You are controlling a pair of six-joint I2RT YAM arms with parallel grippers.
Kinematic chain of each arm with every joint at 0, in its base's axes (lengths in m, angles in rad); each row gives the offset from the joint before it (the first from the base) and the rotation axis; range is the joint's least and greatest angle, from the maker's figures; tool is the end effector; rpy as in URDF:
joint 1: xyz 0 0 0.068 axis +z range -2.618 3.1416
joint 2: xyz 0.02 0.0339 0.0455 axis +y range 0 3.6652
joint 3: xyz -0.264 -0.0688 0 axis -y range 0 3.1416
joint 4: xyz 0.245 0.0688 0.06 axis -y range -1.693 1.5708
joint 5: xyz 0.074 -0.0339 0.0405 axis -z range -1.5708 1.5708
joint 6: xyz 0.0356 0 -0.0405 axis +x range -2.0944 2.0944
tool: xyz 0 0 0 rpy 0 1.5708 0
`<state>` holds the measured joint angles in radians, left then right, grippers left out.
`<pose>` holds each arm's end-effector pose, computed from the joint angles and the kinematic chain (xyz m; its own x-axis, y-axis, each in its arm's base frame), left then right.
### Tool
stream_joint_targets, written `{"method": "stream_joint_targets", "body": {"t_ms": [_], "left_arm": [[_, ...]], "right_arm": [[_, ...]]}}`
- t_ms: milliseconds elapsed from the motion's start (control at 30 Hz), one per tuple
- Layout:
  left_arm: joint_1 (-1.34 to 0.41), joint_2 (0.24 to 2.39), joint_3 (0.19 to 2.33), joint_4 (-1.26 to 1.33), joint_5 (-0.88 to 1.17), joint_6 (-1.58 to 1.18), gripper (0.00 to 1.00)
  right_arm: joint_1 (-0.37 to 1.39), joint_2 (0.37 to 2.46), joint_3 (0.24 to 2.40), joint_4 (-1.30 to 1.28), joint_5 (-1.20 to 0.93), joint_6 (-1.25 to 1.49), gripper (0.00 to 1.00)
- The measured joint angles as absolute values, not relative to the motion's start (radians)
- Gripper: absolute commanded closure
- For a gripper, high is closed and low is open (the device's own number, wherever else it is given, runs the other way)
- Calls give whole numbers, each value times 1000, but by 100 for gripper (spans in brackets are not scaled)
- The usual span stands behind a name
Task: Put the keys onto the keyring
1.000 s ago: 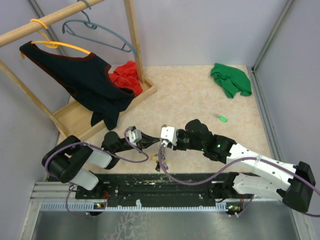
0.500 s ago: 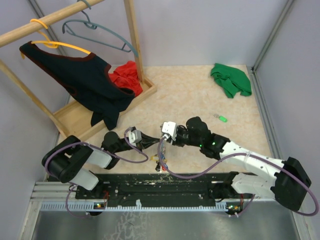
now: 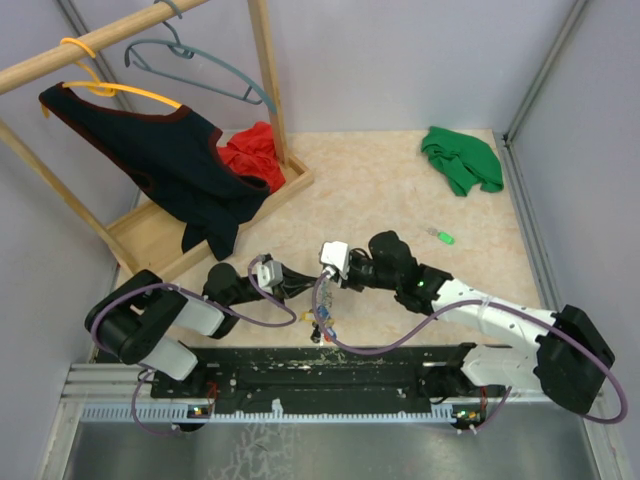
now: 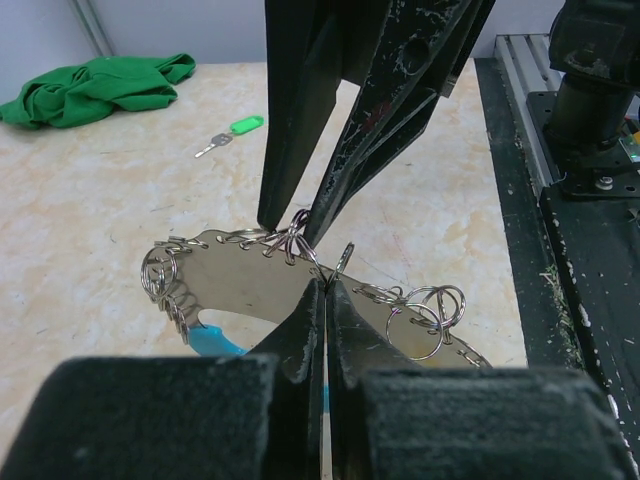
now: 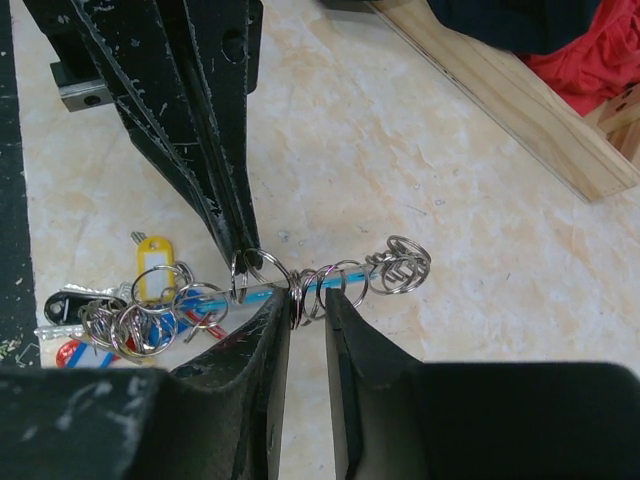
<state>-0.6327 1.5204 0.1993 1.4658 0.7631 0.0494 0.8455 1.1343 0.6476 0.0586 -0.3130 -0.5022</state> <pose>0.1661 -0.1523 0.1690 0.1645 -0.0764 -0.9834 0.9720 0.1824 0.1484 0.1584 0.1952 0.2464 0.1908 -0.4752 -0.8590 -0.9195 0.2199 -0.3259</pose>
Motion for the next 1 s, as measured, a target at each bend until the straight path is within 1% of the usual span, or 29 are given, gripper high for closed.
{"method": "stream_joint_targets", "body": {"t_ms": [33,67,167,233,300,433,533,733,867,1000], "left_arm": [[-633,1520,199,1467,764,50,97],[-633,1520,199,1467,764,50,95],[-633,1520,196,1467,764,50,88],[-633,1518,192,1467,764,50,79],[-633,1504,184,1467,763,53,74],[-633,1463,160,1467,754,62,66],[-633,1423,130,1464,734,70,64],[-633,1352,123,1392,678,74,63],[-633,1340,139,1354,632,36,64],[-633,1340,155,1338,628,-47,64]], "right_arm": [[846,1137,648,60,-317,-504,95],[846,1140,648,60,-320,-504,100],[843,1140,648,68,-327,-505,100],[843,1140,648,60,-332,-505,100],[842,1140,648,60,-334,-505,100],[842,1139,648,60,-335,-505,100],[842,1139,648,62,-336,-504,100],[842,1138,648,60,-342,-503,100],[842,1138,648,61,-343,-501,100],[842,1138,648,62,-343,-496,100]]}}
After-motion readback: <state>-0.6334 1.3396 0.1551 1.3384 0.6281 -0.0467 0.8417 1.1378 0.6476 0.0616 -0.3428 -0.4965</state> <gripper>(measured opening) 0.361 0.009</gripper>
